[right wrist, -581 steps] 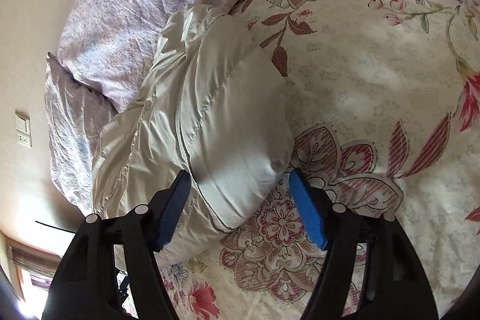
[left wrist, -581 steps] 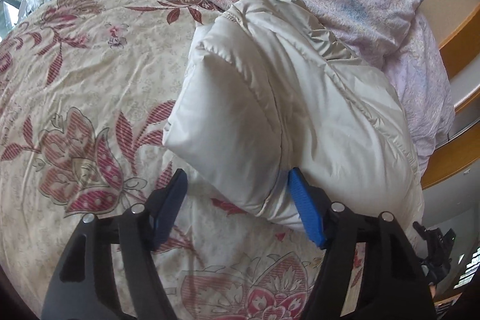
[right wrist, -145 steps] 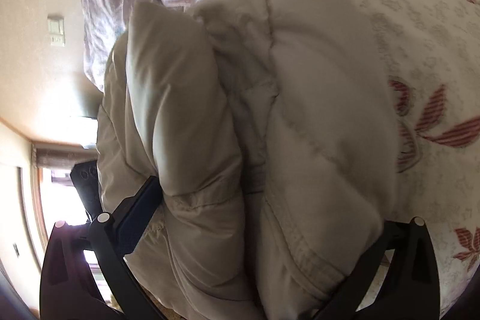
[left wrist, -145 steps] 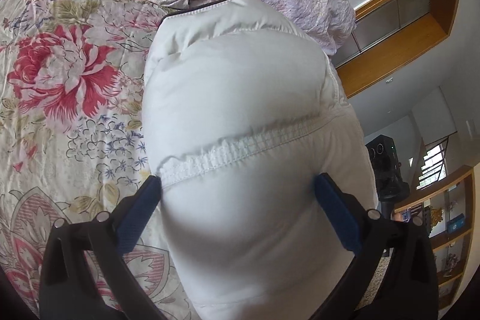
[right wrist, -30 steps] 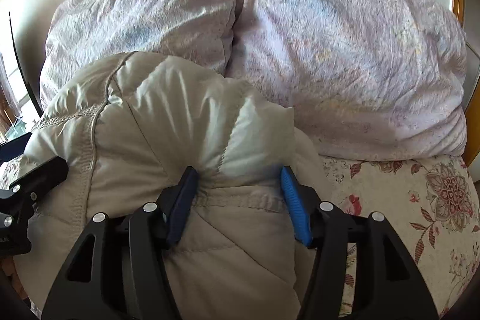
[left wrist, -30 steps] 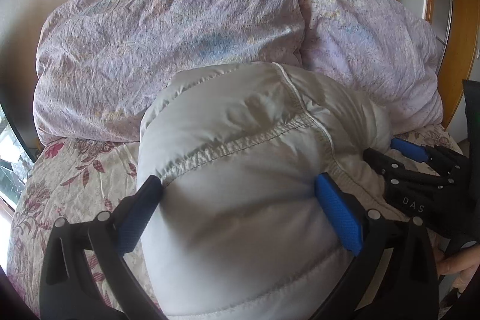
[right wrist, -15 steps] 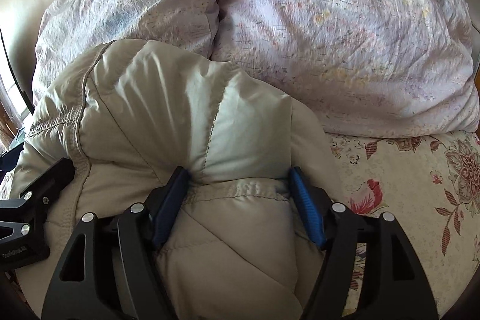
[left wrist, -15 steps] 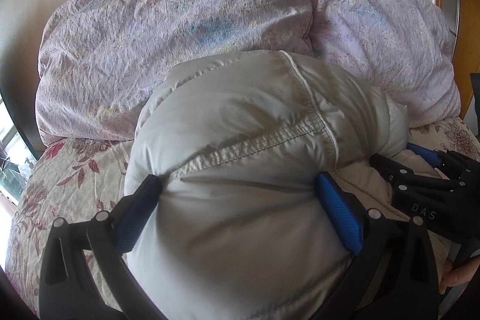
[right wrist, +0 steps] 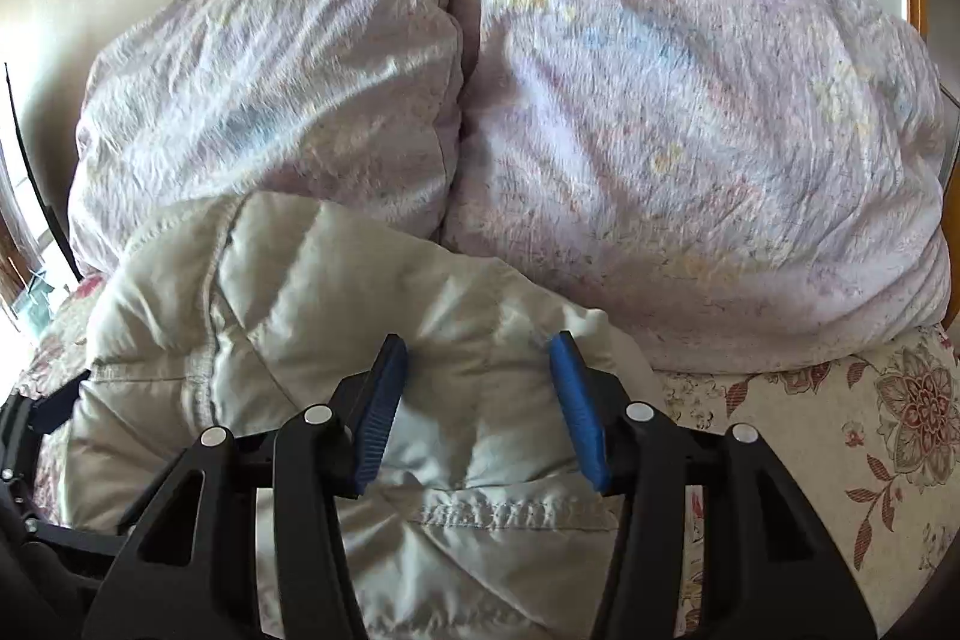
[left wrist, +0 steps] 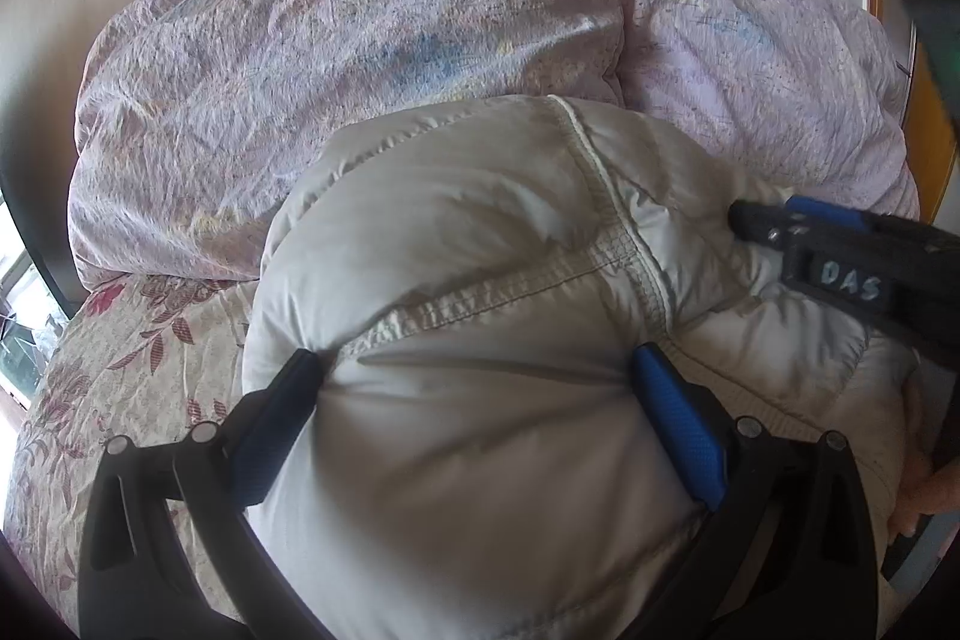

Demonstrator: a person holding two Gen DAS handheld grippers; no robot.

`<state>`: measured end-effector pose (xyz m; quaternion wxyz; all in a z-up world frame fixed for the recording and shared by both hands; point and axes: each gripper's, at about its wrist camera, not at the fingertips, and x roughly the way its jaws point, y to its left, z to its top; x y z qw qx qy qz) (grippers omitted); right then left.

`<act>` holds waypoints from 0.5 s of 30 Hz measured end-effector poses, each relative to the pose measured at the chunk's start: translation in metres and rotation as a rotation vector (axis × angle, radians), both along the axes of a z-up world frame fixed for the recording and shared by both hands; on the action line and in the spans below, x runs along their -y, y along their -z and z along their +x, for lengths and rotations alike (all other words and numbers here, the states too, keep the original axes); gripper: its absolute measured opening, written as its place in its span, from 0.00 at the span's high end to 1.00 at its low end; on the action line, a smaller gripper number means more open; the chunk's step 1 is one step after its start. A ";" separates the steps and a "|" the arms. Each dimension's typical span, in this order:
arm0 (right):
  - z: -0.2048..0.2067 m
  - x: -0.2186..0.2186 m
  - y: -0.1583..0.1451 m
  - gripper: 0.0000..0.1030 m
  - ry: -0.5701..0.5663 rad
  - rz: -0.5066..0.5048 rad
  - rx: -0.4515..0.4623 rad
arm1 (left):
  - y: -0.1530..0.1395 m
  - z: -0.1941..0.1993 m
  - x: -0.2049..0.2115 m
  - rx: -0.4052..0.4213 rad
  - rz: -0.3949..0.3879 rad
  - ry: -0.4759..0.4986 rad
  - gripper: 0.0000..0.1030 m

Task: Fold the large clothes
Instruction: 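Lower the jacket bundle onto the bedspread with both grippers, then open both grippers and pull them back from the jacket bundle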

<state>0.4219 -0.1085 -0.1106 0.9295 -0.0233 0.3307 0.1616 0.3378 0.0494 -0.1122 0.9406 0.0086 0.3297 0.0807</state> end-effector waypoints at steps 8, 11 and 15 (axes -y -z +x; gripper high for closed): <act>0.009 0.000 0.025 0.49 0.009 0.013 0.003 | 0.003 0.000 0.007 0.041 0.034 -0.007 0.02; 0.015 0.001 0.029 0.49 0.004 0.020 -0.017 | 0.005 0.001 0.010 0.055 0.048 -0.016 0.02; 0.027 -0.002 0.033 0.49 -0.007 0.015 -0.049 | 0.006 0.004 0.011 0.055 0.059 -0.030 0.02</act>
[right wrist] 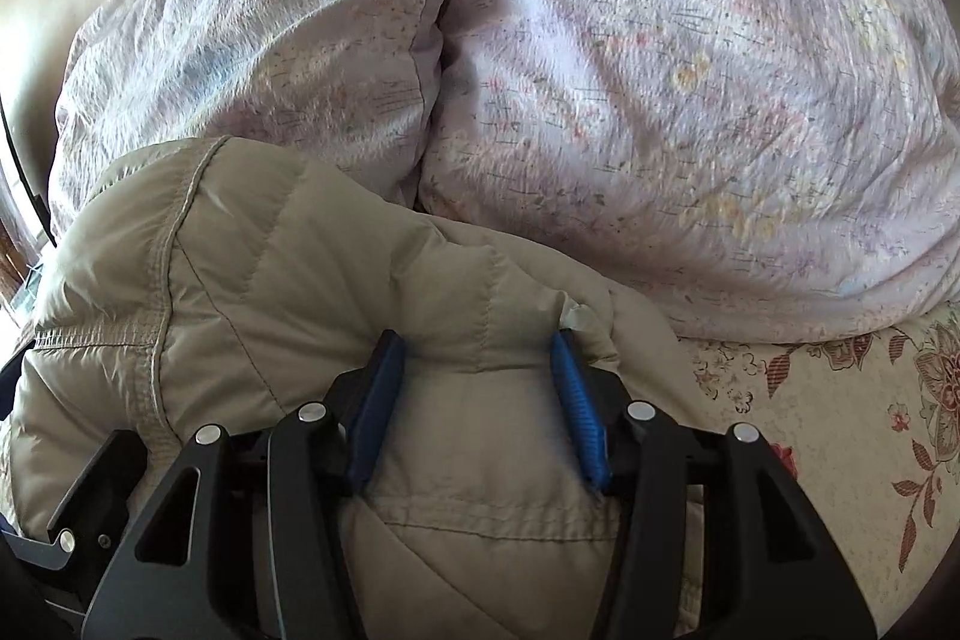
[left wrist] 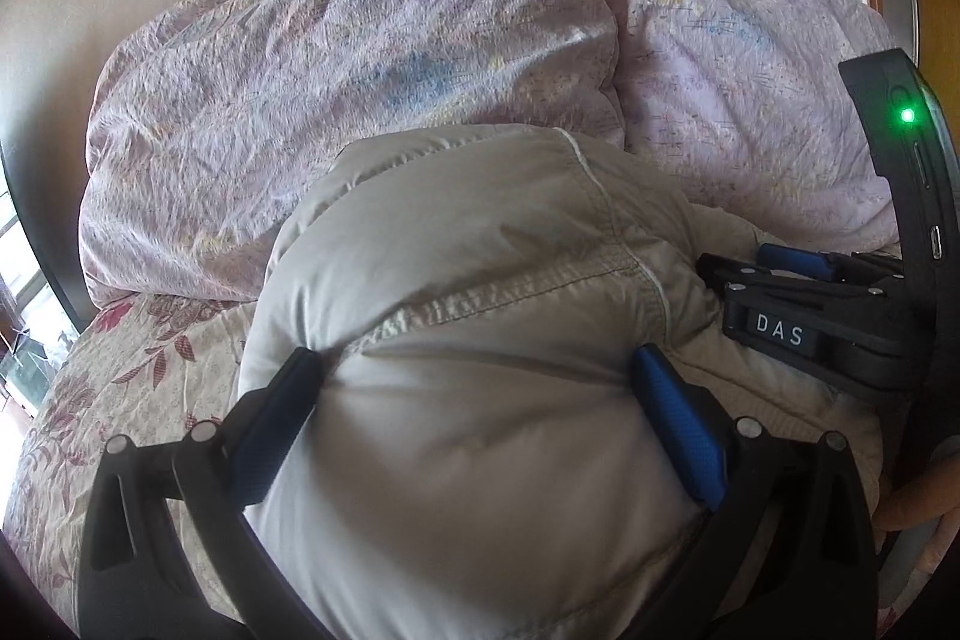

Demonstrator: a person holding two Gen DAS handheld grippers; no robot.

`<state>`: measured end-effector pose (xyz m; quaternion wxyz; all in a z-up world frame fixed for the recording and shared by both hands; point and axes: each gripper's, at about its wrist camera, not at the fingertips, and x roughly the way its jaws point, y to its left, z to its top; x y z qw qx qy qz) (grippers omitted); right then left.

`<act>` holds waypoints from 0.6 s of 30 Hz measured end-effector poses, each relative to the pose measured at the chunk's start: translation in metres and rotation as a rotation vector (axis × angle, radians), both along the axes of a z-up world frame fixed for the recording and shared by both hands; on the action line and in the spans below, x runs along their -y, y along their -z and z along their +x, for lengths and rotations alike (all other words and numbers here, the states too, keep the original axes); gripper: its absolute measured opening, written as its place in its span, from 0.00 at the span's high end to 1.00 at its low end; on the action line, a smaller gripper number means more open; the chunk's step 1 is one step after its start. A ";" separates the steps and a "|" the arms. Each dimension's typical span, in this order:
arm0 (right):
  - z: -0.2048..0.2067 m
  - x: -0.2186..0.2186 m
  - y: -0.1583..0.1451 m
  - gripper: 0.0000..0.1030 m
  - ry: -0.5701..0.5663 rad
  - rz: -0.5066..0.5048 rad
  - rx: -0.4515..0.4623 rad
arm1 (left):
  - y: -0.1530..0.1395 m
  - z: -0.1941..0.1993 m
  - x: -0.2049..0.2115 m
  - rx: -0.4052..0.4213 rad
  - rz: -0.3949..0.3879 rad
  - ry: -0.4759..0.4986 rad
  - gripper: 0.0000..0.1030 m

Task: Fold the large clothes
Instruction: 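Open both grippers and pull them back from the jacket bundle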

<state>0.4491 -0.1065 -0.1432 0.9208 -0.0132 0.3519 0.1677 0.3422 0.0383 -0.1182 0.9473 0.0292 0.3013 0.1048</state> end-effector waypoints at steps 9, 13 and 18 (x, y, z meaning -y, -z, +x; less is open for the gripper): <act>-0.024 0.005 -0.024 0.12 0.043 -0.030 -0.009 | -0.018 -0.024 -0.001 -0.018 0.001 0.035 0.02; -0.057 0.020 -0.041 0.07 0.050 -0.008 0.007 | -0.030 -0.055 -0.004 -0.004 -0.039 0.059 0.02; -0.105 0.043 -0.051 0.01 0.078 0.006 -0.013 | -0.035 -0.100 -0.008 -0.004 -0.035 0.031 0.02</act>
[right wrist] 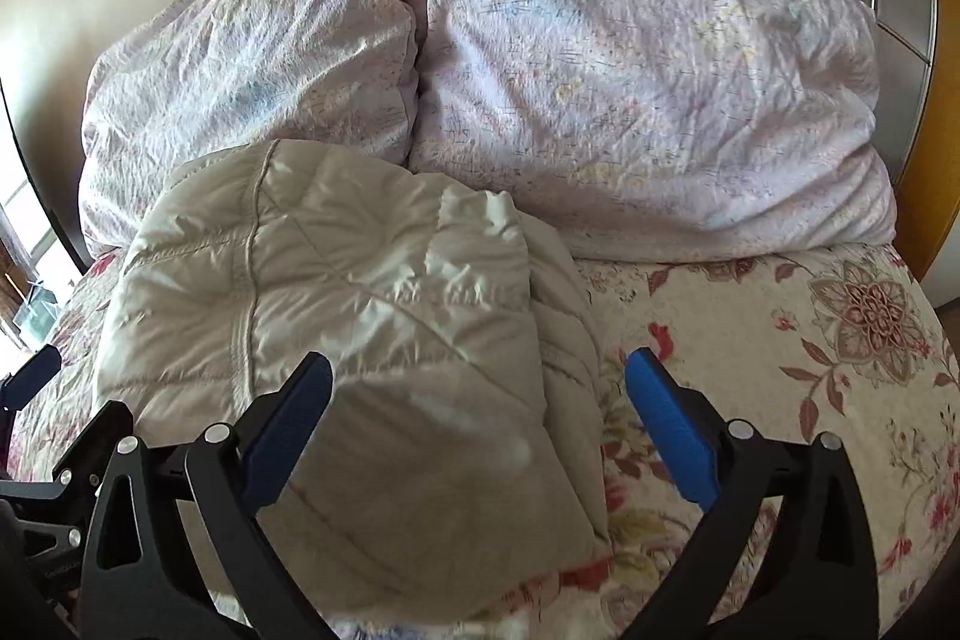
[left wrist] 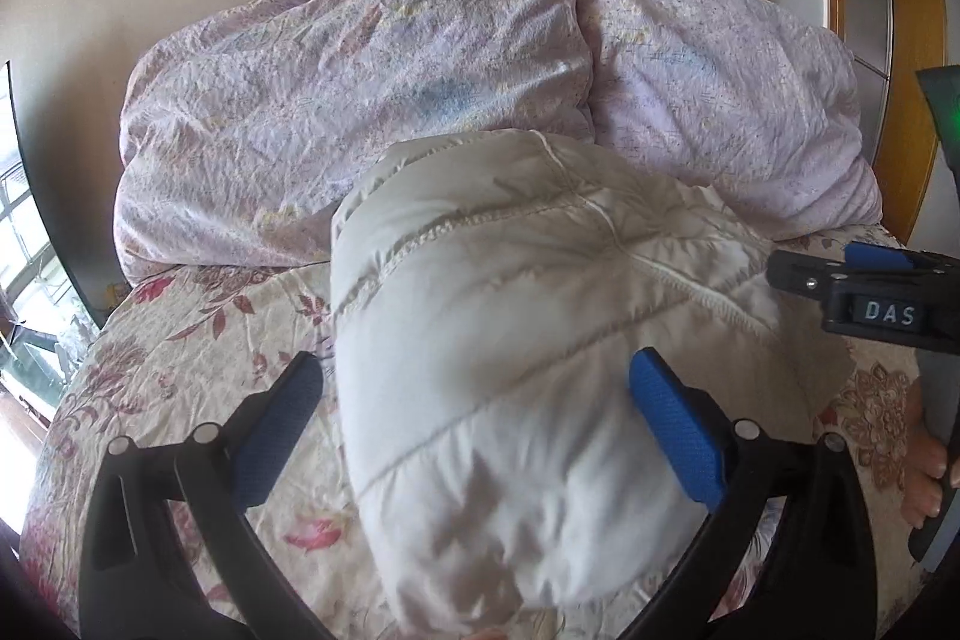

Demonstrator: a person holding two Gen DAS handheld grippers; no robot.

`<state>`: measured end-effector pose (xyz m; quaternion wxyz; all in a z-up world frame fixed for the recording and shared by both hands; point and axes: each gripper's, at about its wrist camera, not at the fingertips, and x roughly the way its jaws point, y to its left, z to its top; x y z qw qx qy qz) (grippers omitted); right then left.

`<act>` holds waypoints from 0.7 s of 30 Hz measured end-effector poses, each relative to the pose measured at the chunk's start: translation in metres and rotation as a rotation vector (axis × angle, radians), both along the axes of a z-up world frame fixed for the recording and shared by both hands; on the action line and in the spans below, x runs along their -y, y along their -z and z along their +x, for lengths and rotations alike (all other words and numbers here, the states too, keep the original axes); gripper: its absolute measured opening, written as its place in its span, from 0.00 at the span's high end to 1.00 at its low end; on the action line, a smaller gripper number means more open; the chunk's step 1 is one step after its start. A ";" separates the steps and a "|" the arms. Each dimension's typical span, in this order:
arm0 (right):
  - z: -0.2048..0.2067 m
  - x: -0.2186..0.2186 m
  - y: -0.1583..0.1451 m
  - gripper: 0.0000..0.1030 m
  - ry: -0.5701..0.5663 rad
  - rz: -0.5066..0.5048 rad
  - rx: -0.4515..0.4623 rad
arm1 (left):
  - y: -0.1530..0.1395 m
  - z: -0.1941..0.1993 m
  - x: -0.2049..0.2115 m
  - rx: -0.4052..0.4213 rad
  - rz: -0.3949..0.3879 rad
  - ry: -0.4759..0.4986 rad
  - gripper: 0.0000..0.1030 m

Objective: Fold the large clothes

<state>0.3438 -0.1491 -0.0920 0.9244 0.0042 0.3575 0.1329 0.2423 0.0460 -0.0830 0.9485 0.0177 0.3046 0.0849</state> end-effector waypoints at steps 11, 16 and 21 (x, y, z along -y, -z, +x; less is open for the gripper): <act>-0.096 0.030 -0.009 0.01 -0.039 0.019 -0.004 | -0.014 -0.089 0.003 -0.001 -0.059 -0.003 0.02; -0.120 0.035 -0.009 0.01 -0.029 0.020 -0.033 | -0.018 -0.108 0.008 -0.024 -0.080 0.007 0.02; -0.138 0.039 -0.008 0.01 -0.030 0.025 -0.078 | -0.020 -0.122 0.014 -0.057 -0.077 0.010 0.02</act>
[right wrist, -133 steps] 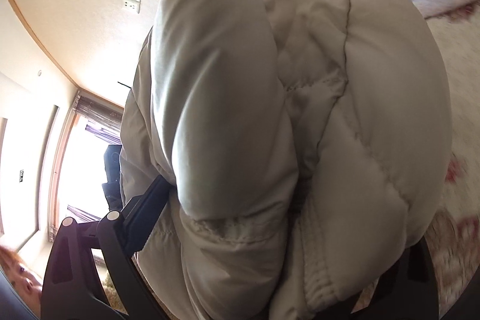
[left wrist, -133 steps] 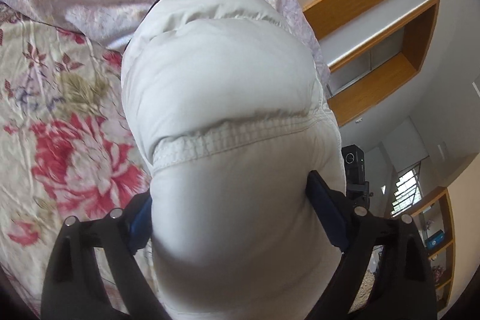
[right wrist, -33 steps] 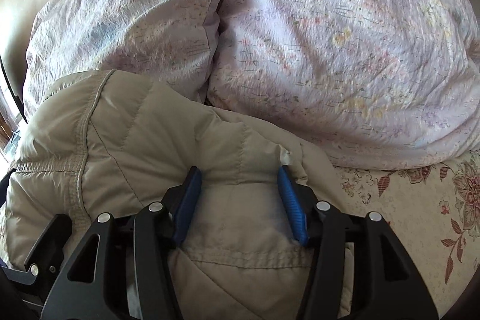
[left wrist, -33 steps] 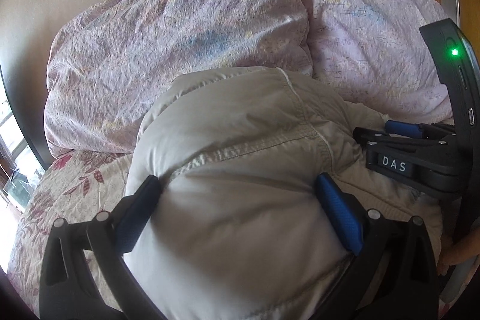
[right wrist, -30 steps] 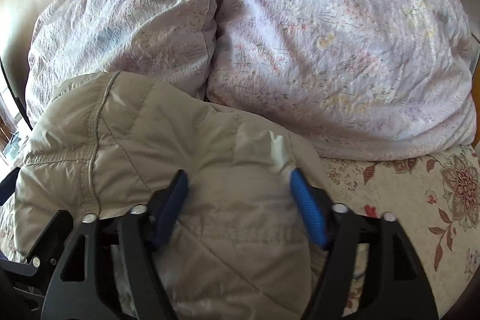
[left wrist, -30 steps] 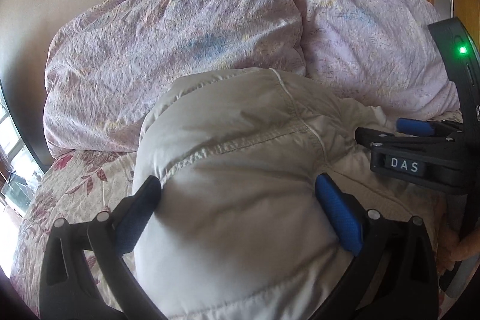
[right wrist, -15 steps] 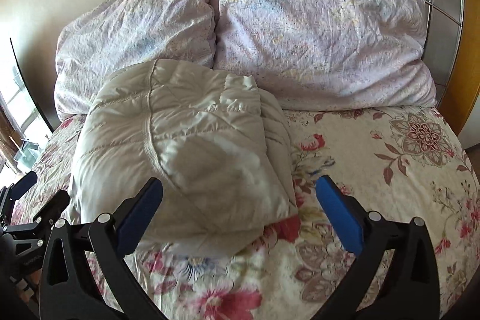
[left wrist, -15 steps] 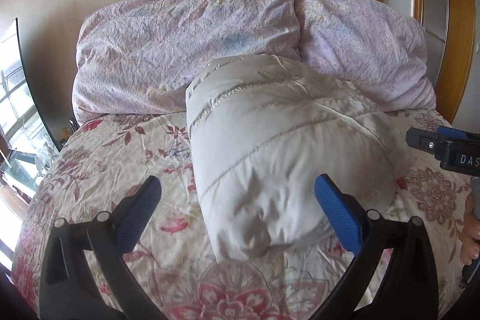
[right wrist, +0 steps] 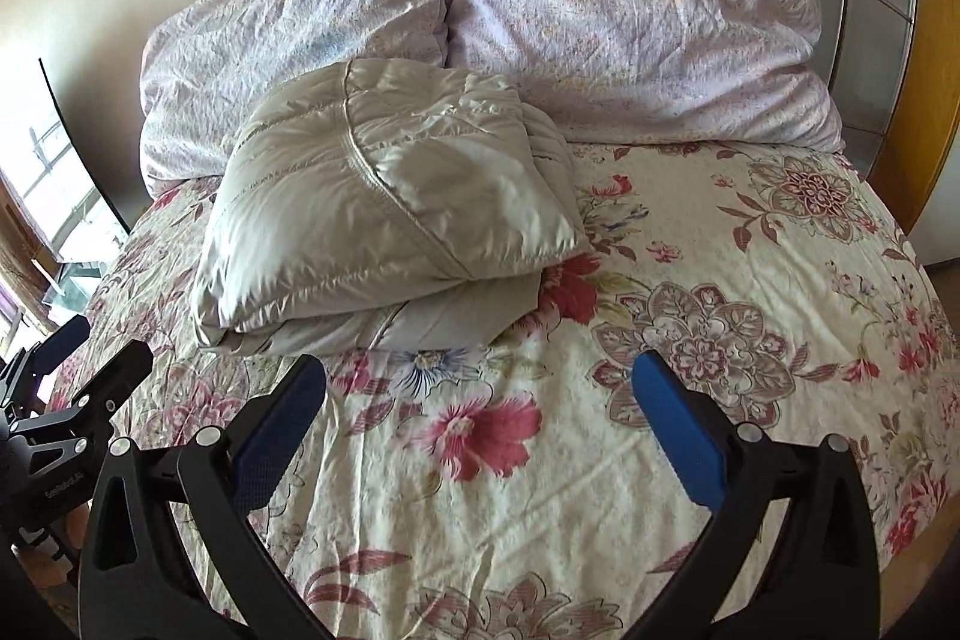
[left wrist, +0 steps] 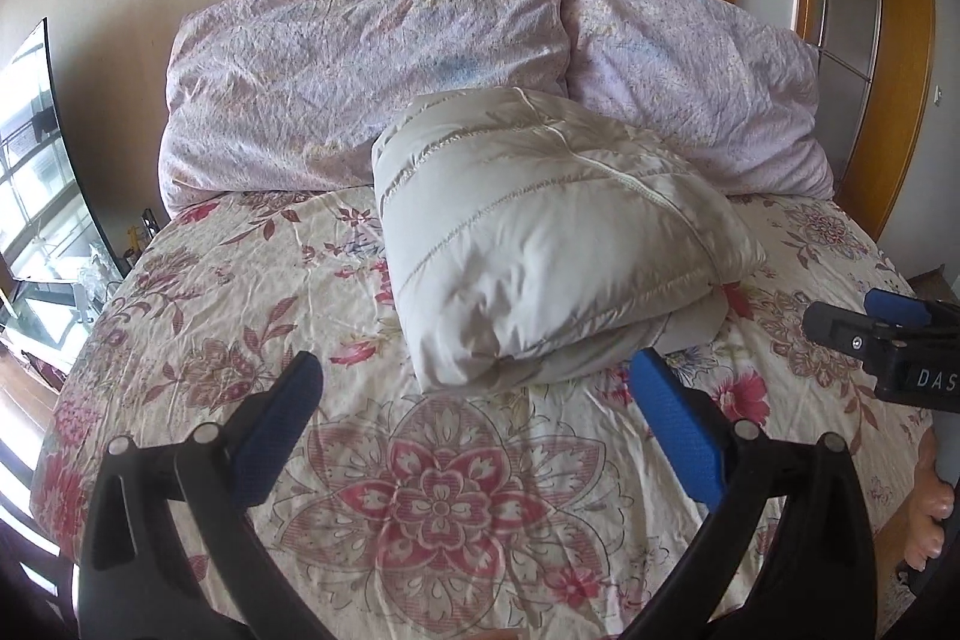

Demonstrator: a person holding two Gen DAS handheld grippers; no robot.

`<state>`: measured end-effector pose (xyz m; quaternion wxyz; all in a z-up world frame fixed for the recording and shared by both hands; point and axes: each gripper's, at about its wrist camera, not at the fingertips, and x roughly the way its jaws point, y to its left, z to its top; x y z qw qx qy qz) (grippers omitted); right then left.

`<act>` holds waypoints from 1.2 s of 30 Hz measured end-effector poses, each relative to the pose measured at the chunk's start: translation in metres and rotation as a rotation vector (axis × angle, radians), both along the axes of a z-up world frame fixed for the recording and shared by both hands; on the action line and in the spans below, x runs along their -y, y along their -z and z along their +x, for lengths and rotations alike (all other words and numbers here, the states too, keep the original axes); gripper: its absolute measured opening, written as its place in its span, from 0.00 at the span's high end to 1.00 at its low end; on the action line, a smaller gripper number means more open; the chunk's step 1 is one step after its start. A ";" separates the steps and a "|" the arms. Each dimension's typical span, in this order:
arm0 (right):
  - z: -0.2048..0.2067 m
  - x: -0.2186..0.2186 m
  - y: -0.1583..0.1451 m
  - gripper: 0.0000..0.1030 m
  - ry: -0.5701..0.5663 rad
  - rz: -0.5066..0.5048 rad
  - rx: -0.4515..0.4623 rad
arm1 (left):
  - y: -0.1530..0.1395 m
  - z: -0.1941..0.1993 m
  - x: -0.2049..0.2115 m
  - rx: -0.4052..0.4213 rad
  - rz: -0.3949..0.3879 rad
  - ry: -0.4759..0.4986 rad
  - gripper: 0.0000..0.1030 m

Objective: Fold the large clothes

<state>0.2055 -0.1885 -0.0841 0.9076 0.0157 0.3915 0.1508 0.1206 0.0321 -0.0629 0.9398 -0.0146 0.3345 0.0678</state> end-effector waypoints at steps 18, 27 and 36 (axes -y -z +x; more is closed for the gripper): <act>-0.032 0.006 -0.016 0.01 0.009 -0.008 -0.031 | -0.027 -0.024 0.007 -0.008 -0.022 0.029 0.02; -0.038 0.005 -0.017 0.01 -0.001 -0.001 -0.049 | -0.029 -0.029 0.009 -0.020 -0.058 0.055 0.02; -0.041 0.005 -0.018 0.01 -0.006 0.009 -0.059 | -0.031 -0.030 0.009 -0.029 -0.085 0.071 0.02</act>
